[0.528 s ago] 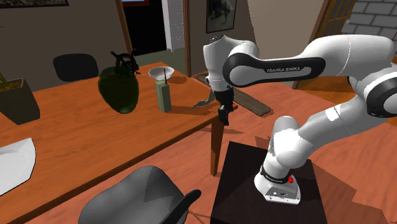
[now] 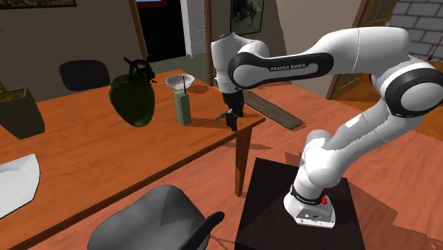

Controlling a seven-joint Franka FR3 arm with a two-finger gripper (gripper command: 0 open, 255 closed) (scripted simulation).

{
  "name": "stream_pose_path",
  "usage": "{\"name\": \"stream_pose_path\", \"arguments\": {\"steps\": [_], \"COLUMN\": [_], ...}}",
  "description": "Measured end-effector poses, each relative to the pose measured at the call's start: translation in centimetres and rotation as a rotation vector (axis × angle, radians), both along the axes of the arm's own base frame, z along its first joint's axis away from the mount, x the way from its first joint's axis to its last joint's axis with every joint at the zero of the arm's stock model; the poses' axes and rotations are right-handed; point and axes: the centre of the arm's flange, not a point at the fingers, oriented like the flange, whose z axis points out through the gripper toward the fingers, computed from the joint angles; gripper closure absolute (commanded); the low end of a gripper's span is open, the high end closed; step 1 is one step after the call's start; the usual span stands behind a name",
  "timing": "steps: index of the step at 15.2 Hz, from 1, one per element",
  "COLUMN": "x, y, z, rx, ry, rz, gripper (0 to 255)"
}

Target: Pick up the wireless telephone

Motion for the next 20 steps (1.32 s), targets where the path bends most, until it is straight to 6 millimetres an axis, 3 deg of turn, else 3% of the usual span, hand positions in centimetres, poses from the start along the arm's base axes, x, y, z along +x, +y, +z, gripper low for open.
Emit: {"name": "stream_pose_path", "arguments": {"steps": [9,20], "x": [9.7,21.4], "y": [-3.5,-8.0], "z": [1.8,6.0], "rx": [0.020,0.045], "ry": [-0.088,-0.195], "rz": [0.010,0.023], "gripper": [0,0]}}
